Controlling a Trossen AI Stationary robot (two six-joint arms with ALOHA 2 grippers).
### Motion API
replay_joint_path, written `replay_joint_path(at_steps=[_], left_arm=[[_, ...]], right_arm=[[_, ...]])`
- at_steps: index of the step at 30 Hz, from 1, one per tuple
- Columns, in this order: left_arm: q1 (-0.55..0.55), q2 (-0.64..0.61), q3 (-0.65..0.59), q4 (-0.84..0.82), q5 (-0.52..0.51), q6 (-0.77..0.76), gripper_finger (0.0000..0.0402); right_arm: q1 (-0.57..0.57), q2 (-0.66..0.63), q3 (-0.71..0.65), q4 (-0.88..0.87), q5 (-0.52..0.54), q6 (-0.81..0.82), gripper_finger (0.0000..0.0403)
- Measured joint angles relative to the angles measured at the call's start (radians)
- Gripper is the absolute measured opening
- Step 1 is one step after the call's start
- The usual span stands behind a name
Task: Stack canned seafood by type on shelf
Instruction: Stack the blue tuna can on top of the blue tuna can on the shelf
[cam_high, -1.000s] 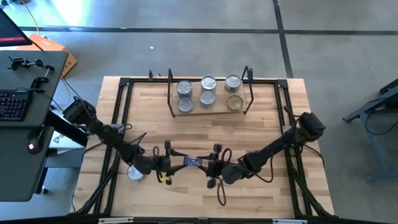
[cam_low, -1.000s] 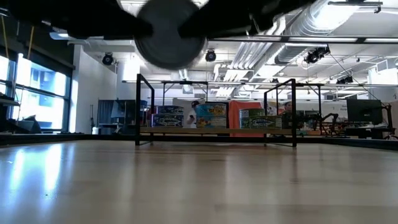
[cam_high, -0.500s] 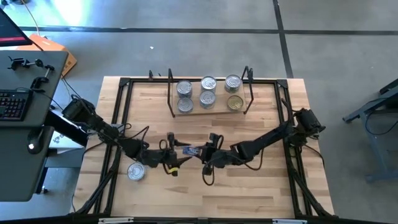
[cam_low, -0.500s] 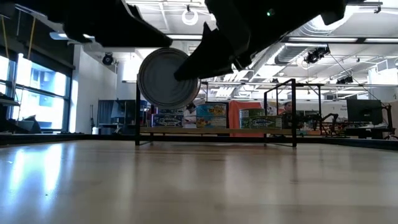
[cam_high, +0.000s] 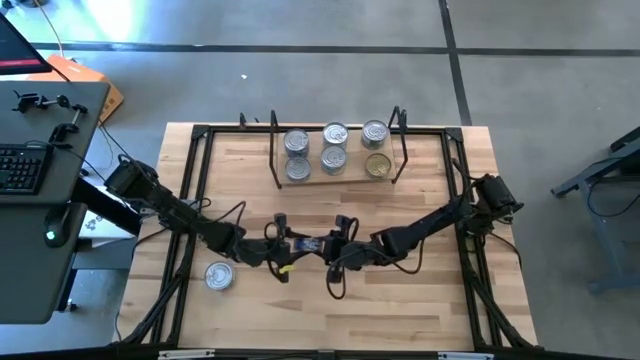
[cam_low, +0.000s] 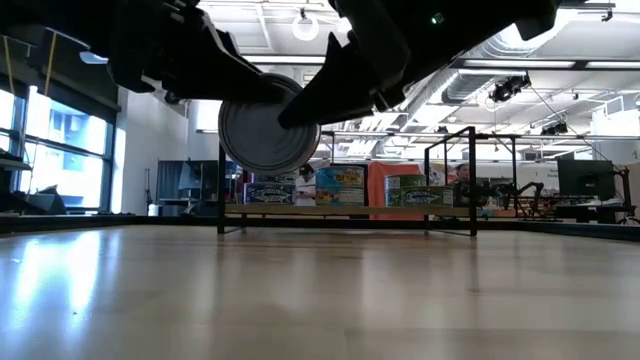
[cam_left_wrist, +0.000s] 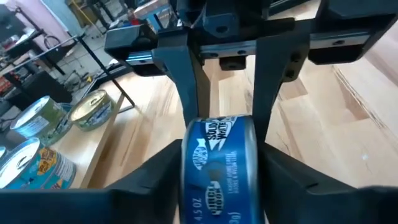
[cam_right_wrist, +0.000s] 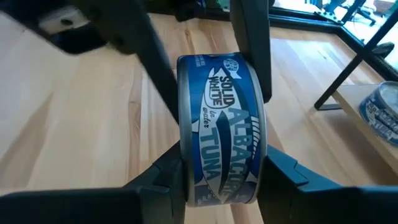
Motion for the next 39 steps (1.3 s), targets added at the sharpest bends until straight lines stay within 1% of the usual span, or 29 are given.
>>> replay_joint_path(at_steps=[3,5,7,9,11,12,14,16,18,20,22,24,26,30,32,36,37,39], left_arm=[[-0.001,0.0,0.0,-0.003,0.017,0.0,0.013],[-0.001,-0.001,0.0,-0.009,0.014,-0.011,0.0123],[-0.009,-0.001,0.0,-0.018,0.012,0.0,0.0123],[-0.027,-0.001,0.0,-0.029,-0.002,0.038,0.0123],[-0.049,-0.007,0.0,-0.035,-0.039,0.075,0.0123],[-0.06,-0.012,0.001,-0.049,-0.075,0.089,0.0123],[-0.076,-0.022,0.014,-0.107,-0.158,0.091,0.0123],[-0.093,-0.027,0.031,-0.166,-0.255,0.091,0.0123],[-0.103,-0.028,0.048,-0.214,-0.346,0.115,0.0123],[-0.101,-0.028,0.066,-0.214,-0.409,0.164,0.0123],[-0.074,-0.029,0.086,-0.208,-0.437,0.249,0.0123],[-0.026,-0.029,0.102,-0.211,-0.442,0.349,0.0123],[0.034,-0.029,0.12,-0.212,-0.431,0.443,0.0123],[0.172,-0.029,0.135,-0.211,-0.342,0.63,0.0123],[0.243,-0.029,0.136,-0.211,-0.333,0.709,0.0123],[0.383,-0.028,0.137,-0.215,-0.324,0.736,0.0123],[0.413,-0.027,0.137,-0.217,-0.293,0.734,0.0123],[0.467,-0.026,0.137,-0.233,-0.184,0.715,0.0123]], right_arm=[[0.0,0.0,-0.002,0.0,-0.015,-0.028,0.0123],[-0.001,0.0,-0.002,-0.002,-0.026,-0.033,0.0123],[-0.001,0.0,-0.002,-0.01,-0.049,-0.031,0.015],[-0.003,-0.001,-0.001,-0.02,-0.063,-0.027,0.0193],[-0.007,-0.001,-0.001,-0.032,-0.062,-0.022,0.023],[-0.011,-0.003,-0.001,-0.036,-0.056,-0.018,0.0243],[-0.013,-0.02,-0.001,-0.066,-0.019,-0.016,0.026],[-0.008,-0.053,-0.001,-0.116,0.057,0.0,0.0265],[0.012,-0.091,0.0,-0.205,0.142,0.04,0.0266],[0.039,-0.113,0.001,-0.302,0.197,0.102,0.0266],[0.071,-0.114,0.0,-0.392,0.251,0.18,0.0265],[0.102,-0.093,0.0,-0.43,0.309,0.265,0.0263],[0.128,-0.061,0.0,-0.437,0.341,0.326,0.0263],[0.157,-0.008,0.0,-0.431,0.346,0.361,0.0263],[0.16,0.003,0.0,-0.43,0.346,0.372,0.0263],[0.156,0.005,-0.001,-0.432,0.353,0.382,0.0263],[0.156,0.005,-0.001,-0.433,0.364,0.382,0.0263],[0.156,0.005,-0.001,-0.435,0.379,0.383,0.0263]])
